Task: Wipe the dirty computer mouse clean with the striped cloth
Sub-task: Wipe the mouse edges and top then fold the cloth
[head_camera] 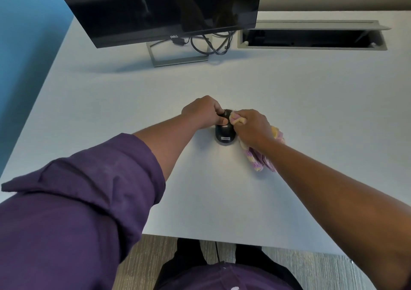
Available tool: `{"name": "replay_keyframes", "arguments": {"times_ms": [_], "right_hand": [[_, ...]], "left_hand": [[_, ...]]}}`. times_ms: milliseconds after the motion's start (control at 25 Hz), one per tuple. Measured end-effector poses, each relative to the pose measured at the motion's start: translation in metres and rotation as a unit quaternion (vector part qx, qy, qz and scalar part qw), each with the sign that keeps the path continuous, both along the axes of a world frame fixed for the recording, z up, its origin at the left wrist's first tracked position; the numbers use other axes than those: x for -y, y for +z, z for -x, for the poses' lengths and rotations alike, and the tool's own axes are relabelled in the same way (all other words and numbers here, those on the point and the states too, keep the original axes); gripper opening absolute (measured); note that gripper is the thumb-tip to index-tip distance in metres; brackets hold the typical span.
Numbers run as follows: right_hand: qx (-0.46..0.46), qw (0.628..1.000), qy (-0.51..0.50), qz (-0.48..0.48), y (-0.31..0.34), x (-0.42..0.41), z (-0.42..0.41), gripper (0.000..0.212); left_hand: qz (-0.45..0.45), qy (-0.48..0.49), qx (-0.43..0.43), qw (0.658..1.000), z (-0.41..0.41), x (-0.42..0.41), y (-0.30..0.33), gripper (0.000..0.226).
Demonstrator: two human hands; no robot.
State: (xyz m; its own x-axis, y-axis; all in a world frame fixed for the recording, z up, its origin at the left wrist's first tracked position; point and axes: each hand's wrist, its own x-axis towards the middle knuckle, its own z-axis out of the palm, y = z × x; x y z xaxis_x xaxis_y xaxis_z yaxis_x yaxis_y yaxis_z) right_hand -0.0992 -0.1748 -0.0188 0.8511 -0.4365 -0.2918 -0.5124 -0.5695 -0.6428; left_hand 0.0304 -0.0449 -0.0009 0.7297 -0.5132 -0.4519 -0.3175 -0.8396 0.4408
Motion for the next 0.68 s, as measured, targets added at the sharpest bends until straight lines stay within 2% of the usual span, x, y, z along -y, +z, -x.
{"name": "replay_keyframes", "arguments": {"times_ms": [120,240,400,560,680], "right_hand": [[0.010,0.999,0.012,0.041,-0.011,-0.009,0.022,0.008],[0.026,0.995,0.027,0.088,-0.020,-0.017,0.039,0.029],[0.057,0.990,0.032,0.126,-0.027,-0.028,0.054,0.036],[0.098,0.979,0.091,0.156,-0.026,-0.036,0.066,0.032],[0.074,0.971,0.167,0.153,-0.025,-0.038,0.065,0.023]], "left_hand": [[0.000,-0.001,-0.002,1.000,0.000,0.001,0.002,0.041],[-0.002,-0.002,-0.002,1.000,-0.001,0.002,0.002,0.042],[-0.010,-0.010,0.003,1.000,0.000,0.002,0.004,0.041],[-0.008,-0.007,0.007,1.000,0.004,0.000,0.006,0.040],[0.000,-0.005,0.018,1.000,0.006,0.000,0.005,0.042]]}}
